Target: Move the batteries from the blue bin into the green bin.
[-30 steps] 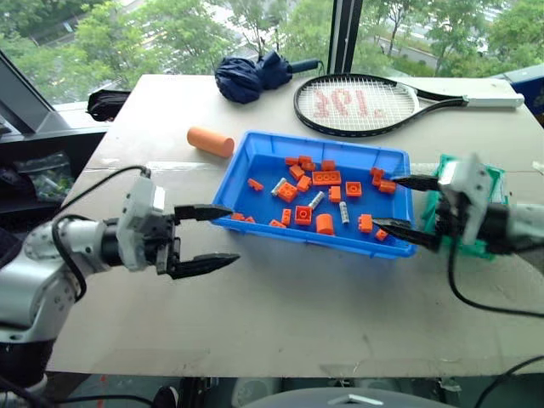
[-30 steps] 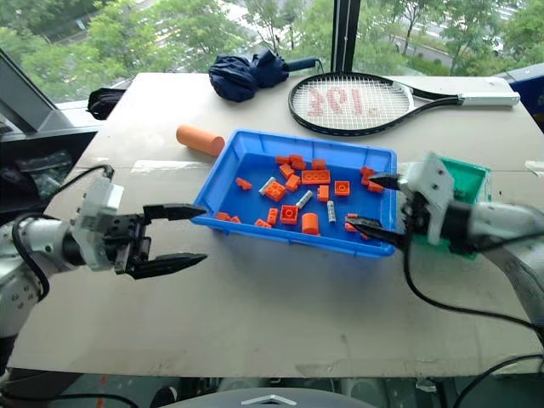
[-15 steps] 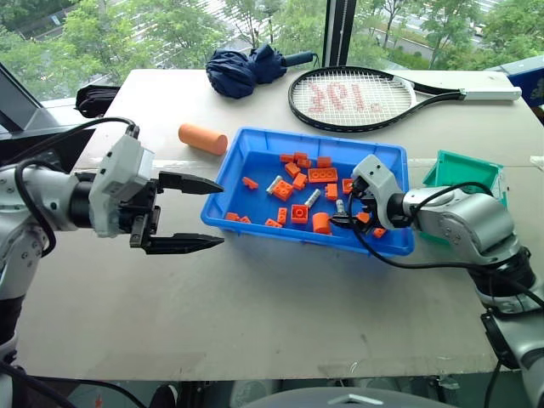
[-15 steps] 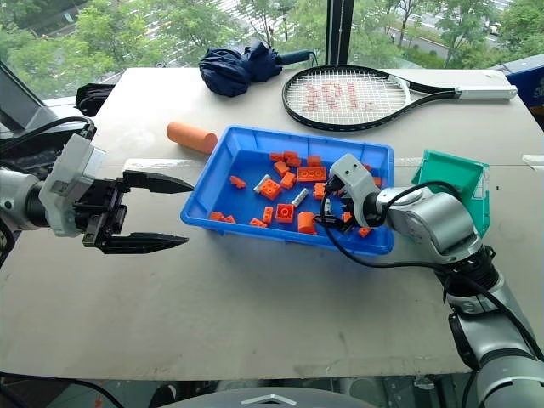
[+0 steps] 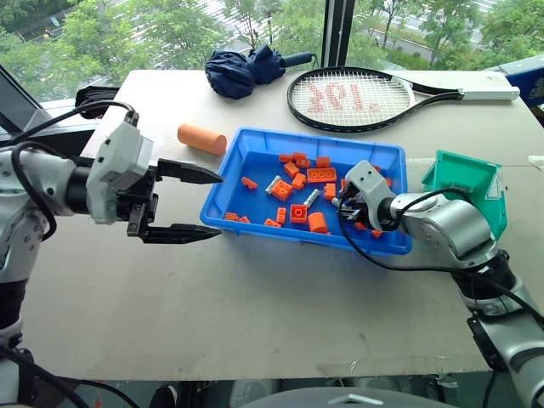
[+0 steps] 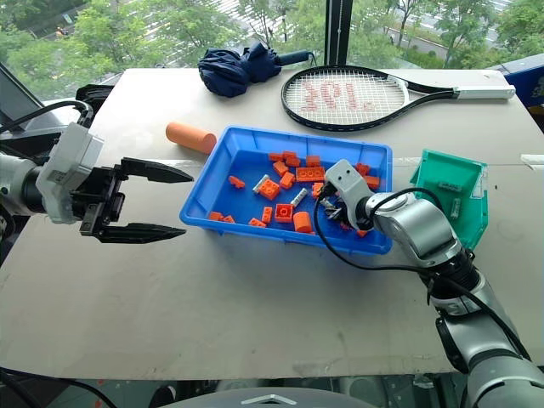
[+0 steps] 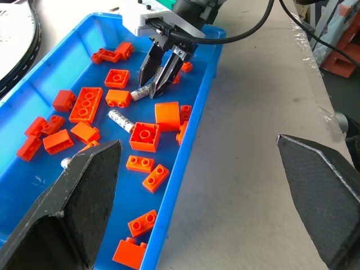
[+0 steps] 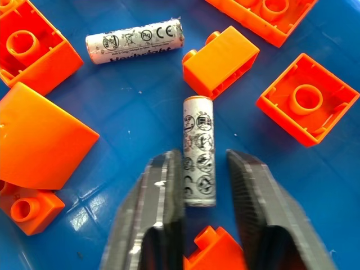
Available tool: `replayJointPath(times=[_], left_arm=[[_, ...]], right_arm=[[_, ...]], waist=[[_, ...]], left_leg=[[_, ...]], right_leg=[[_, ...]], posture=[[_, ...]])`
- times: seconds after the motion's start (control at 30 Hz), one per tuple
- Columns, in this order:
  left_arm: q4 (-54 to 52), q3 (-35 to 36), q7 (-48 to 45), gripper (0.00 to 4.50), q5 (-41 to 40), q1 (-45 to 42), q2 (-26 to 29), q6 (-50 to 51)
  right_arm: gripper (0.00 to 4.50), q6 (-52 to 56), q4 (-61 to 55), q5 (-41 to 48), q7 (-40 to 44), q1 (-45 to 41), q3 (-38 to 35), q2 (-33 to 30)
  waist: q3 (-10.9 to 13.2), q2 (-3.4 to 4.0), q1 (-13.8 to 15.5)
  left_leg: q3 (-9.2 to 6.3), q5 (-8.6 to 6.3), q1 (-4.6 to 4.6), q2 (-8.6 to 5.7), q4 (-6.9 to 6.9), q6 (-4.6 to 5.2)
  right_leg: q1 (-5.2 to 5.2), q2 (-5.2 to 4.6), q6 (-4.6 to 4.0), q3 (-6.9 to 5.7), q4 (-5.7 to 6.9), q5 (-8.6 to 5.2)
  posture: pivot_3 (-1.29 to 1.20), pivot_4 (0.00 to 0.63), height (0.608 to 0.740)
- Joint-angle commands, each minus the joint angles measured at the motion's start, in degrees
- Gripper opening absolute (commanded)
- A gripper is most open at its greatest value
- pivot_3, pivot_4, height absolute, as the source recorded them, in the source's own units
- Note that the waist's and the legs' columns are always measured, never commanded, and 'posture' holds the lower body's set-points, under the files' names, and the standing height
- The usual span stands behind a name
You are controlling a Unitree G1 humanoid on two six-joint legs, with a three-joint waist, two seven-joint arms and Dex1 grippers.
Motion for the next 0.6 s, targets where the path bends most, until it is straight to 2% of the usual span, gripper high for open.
replayJointPath(times=[0.03,0.23,0.4,0.6], left_arm=[[-0.5,0.8,-0.2,4.5,-0.2,-1.3,-0.6,-0.9],[-2.6,1.4,2.7,4.5,-2.1,-1.0,-3.2,0.9],[-5.1,0.3,9.0,4.5,-4.6,-3.7,-8.4,4.1],[-8.8,-4.2,16.5,4.5,-8.0,-9.5,-18.0,7.6]], right_arm=[[0.05,1.0,-2.8,-0.4,-1.0,1.0,-2.6,0.9],[0.05,6.4,-11.5,1.6,-1.1,2.7,-8.1,-0.3],[0.05,13.8,-22.0,4.2,-1.3,2.6,-19.0,-1.6],[0.05,20.2,-29.6,5.3,1.6,5.6,-32.3,-12.6]], waist=[[0.0,0.0,0.0],[0.0,0.0,0.1],[0.0,0.01,0.2],[0.0,0.01,0.8]], left_leg=[[0.0,0.0,0.0,0.0,0.03,0.0],[-0.03,0.0,-0.03,0.01,0.13,0.0],[-0.08,-0.01,-0.03,0.02,0.27,0.02],[-0.15,-0.01,-0.04,-0.04,0.39,0.02]], right_leg=[[0.0,0.0,0.0,0.0,0.02,0.0],[0.0,-0.01,0.0,-0.01,0.11,0.0],[0.0,-0.01,0.0,-0.03,0.27,0.0],[0.07,-0.07,0.01,-0.08,0.33,0.0]], posture=[[0.0,0.15,0.74],[0.0,0.15,0.74],[0.0,0.15,0.74],[0.0,0.15,0.74]])
